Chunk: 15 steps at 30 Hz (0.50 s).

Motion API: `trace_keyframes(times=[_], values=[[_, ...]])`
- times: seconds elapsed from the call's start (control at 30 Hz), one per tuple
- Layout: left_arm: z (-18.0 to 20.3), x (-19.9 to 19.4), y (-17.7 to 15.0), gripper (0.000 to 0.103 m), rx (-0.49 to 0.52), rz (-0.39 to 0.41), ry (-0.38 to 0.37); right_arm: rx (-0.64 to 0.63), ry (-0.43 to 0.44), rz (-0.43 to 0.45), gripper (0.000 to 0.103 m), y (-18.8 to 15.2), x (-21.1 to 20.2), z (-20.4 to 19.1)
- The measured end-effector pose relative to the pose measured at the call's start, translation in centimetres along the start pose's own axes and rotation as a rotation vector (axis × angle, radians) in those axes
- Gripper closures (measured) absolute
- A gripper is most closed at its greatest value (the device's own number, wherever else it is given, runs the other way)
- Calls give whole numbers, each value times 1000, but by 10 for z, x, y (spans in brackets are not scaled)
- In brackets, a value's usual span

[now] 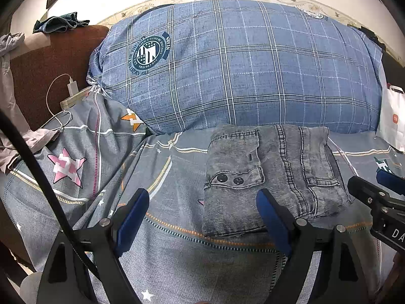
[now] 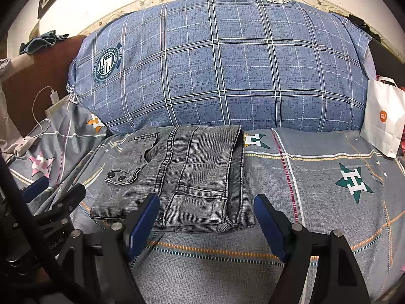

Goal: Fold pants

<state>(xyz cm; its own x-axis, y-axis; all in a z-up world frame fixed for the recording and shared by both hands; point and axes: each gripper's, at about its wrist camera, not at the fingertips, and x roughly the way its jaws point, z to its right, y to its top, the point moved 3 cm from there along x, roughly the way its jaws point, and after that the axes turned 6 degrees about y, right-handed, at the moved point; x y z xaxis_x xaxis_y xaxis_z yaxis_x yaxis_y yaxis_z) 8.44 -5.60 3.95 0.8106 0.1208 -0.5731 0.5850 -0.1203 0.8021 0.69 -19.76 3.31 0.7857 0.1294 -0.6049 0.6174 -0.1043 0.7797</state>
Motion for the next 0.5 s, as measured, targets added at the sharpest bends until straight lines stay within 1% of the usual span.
trace_keyframes(times=[0.5], values=[[0, -1, 0, 16, -2, 1, 1, 0, 0, -2, 23, 0, -1, 0]])
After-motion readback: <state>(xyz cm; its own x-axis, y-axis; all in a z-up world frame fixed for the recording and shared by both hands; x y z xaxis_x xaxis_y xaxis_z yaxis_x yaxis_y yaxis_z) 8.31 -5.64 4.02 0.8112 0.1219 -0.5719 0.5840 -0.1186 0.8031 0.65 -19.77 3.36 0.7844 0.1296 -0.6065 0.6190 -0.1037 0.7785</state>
